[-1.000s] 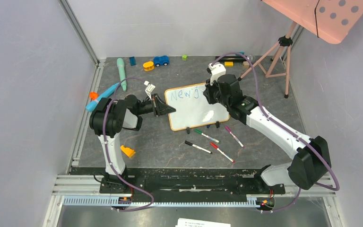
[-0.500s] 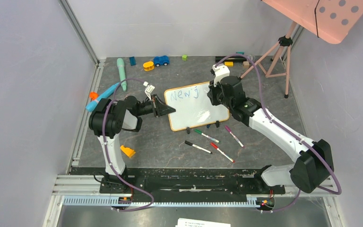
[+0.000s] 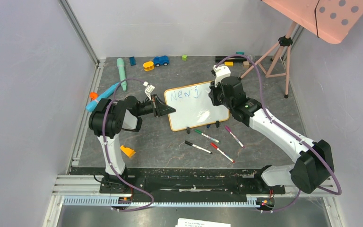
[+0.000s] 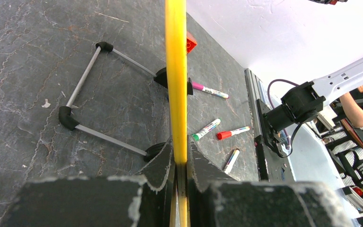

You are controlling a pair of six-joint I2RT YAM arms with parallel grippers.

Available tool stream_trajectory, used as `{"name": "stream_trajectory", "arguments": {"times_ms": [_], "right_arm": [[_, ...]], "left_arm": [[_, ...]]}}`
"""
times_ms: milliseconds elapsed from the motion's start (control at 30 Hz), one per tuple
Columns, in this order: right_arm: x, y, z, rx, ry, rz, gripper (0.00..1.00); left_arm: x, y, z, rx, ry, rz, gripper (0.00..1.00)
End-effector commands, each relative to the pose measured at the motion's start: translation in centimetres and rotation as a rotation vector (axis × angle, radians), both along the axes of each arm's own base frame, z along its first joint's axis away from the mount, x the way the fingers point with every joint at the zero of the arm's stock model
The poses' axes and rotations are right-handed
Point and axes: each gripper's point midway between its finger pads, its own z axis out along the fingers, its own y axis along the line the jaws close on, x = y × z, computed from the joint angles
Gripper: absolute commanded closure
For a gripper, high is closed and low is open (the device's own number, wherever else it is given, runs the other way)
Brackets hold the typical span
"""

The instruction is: Write a sentence on the whiteboard

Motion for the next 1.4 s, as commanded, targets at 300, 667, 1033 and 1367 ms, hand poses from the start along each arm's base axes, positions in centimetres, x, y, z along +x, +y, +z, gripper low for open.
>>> {"name": "stream_trajectory", "arguments": {"times_ms": [300, 667, 1033, 1367], "right_arm": [[0.5, -0.6, 1.3, -0.009, -0.033, -0.025, 1.00], [1.0, 0.6, 1.5, -0.001, -0.021, 0.019, 1.00], [1.6, 1.9, 1.8, 0.015, -0.020, 0.061, 1.00], [2.0, 2.9, 2.1, 0.034, -0.020, 0.094, 1.00]], "left_arm": [[0.7, -0.1, 1.4, -0.005, -0.149, -0.011, 0.98], [0.6, -0.2, 1.5, -0.003, -0.158, -0.023, 0.98], [0.3, -0.2, 1.6, -0.002, -0.163, -0.033, 0.98], [0.4, -0.2, 1.6, -0.002, -0.164, -0.030, 0.98]]}}
